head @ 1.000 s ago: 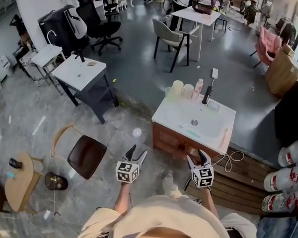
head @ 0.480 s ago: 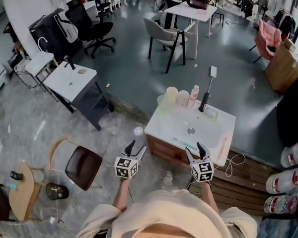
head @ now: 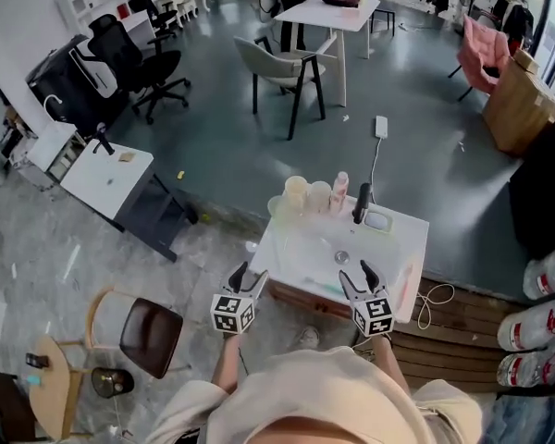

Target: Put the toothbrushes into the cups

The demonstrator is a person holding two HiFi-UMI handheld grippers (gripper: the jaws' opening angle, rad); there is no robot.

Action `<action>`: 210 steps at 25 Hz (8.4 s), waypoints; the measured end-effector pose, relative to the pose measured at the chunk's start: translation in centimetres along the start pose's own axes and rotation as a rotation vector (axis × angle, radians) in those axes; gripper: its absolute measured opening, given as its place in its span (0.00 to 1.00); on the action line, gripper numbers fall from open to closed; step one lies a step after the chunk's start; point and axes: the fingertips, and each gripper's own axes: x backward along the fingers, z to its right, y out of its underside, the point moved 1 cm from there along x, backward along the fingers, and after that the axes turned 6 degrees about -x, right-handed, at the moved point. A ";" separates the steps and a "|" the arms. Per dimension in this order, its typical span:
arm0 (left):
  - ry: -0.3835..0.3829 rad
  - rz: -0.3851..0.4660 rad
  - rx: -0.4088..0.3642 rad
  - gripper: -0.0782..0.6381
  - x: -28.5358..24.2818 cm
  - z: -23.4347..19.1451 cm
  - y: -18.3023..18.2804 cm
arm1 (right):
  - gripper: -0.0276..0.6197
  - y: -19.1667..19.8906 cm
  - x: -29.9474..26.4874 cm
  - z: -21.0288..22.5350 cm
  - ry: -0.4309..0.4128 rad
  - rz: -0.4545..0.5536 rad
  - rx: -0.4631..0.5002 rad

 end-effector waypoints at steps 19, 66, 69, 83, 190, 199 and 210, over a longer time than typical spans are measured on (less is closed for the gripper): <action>0.393 -0.014 -0.106 0.46 -11.9 0.1 -2.9 | 0.41 0.4 -0.5 3.1 0.363 0.011 -0.120; 0.324 -0.065 -0.082 0.42 -15.7 2.3 -2.6 | 0.29 16.8 2.4 29.0 0.606 -0.634 -0.407; 0.296 -0.067 -0.073 0.42 -15.7 1.8 -2.5 | 0.27 18.2 2.5 29.8 0.626 -0.691 -0.437; 0.308 -0.074 -0.090 0.41 -15.9 2.1 -2.5 | 0.14 18.5 2.4 29.7 0.655 -0.667 -0.481; 0.249 -0.056 -0.020 0.39 -11.1 -11.4 -0.8 | 0.28 -14.5 -23.8 4.6 0.185 0.214 -0.080; 0.343 -0.042 -0.049 0.39 -13.1 -7.2 -1.9 | 0.28 -14.2 -15.5 4.3 0.212 0.226 -0.043; 0.435 -0.044 -0.093 0.38 -15.4 -2.5 -2.6 | 0.28 -9.0 -9.5 3.5 0.222 0.118 -0.047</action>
